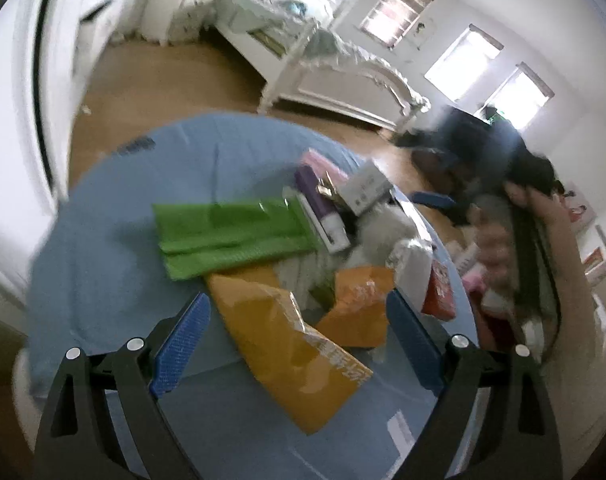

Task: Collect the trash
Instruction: 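Grasp the yellow bag with the left tool while the right tool grasps the white carton, then carry the yellow bag and white carton over the black bin and release, then grasp the green packet with the left tool while the right tool grasps the pink hair roller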

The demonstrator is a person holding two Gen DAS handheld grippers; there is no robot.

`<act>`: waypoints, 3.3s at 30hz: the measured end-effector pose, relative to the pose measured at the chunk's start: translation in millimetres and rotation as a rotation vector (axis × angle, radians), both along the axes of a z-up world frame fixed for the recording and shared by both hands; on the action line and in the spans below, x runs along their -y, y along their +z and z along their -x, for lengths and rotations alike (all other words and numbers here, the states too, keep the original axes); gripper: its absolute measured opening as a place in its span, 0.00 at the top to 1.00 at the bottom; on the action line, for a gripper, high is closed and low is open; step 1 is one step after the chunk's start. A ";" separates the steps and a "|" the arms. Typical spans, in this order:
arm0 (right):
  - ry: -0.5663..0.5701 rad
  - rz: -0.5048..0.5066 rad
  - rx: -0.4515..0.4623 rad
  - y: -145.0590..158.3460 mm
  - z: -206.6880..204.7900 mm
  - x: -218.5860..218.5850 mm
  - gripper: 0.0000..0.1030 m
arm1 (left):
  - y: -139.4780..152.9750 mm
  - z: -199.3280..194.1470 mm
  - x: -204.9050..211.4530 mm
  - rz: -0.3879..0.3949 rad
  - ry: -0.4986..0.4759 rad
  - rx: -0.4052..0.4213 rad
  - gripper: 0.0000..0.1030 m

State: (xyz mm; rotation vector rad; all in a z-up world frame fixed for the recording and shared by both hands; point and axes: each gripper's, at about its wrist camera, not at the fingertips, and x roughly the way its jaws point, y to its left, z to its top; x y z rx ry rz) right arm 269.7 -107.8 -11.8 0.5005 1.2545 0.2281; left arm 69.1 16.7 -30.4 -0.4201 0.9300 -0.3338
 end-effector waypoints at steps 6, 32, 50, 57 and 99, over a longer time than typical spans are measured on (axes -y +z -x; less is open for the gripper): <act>0.069 0.119 -0.141 -30.5 -26.5 -22.2 0.23 | -29.4 0.7 6.8 0.009 -0.009 -0.091 0.22; -0.108 0.008 0.784 70.4 251.0 108.1 0.59 | 61.0 29.5 45.7 0.046 -0.150 0.267 0.61; -0.568 0.301 0.746 -3.8 313.5 340.6 0.58 | 47.6 -38.2 338.4 0.100 -0.644 0.266 0.61; -0.665 0.262 0.649 -59.3 294.6 384.3 0.58 | 1.5 -64.2 410.2 0.044 -0.731 0.170 0.61; -0.345 0.073 0.603 -25.9 231.0 253.9 0.20 | 89.9 -18.3 226.7 -0.012 -0.530 0.300 0.15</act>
